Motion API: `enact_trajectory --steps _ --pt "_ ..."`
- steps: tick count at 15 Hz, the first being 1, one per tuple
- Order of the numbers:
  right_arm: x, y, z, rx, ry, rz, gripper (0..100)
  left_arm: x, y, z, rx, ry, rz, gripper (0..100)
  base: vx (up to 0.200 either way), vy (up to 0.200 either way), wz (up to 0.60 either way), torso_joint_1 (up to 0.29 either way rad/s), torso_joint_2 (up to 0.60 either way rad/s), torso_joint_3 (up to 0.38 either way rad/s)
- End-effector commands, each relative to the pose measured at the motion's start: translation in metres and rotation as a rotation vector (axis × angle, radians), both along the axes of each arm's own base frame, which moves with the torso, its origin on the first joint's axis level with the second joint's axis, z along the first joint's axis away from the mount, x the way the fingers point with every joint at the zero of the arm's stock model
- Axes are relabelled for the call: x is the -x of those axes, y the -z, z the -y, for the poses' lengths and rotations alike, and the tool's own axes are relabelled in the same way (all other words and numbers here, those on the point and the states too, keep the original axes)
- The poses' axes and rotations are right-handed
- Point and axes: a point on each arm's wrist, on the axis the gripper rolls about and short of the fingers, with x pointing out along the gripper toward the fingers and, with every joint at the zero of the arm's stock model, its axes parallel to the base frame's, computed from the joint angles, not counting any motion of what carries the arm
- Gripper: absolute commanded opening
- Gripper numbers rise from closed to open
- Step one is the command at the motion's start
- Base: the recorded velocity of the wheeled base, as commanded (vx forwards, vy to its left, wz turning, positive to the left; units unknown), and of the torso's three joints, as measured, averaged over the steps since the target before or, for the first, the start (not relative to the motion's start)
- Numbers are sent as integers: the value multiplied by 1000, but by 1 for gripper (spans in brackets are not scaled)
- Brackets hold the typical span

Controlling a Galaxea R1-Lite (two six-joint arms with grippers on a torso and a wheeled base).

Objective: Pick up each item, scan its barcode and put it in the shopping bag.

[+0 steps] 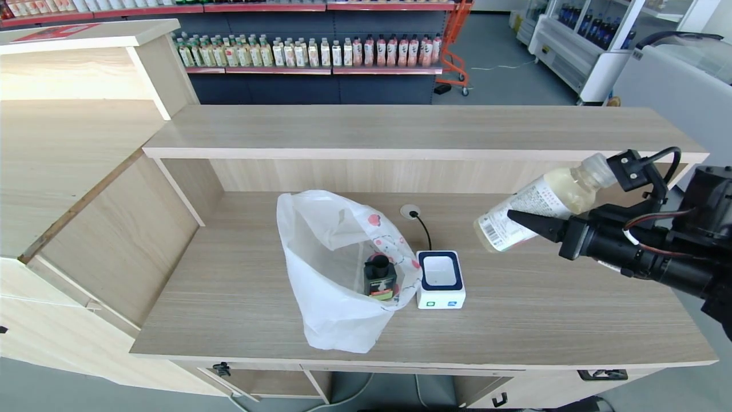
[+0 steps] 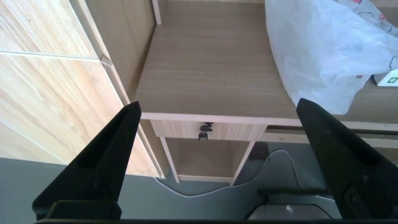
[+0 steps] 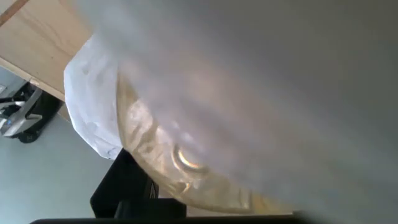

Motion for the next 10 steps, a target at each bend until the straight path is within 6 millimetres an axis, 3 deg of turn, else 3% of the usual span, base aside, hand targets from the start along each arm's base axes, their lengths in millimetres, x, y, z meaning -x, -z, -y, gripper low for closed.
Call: enact_trajectory --steps 1,2,6,10 --pt "8 -5 2 -13 2 11 0 0 0 0 5 0 0 100 0 0 0 0 0 0" --pt "9 -5 2 -16 2 8 0 0 0 0 5 0 0 100 0 0 0 0 0 0" --pt "12 -5 2 -47 3 -22 0 0 0 0 3 0 0 100 0 200 0 -1 1 1" --pt "4 -1 -1 -44 -4 -53 0 0 0 0 5 0 0 100 0 0 0 0 0 0"
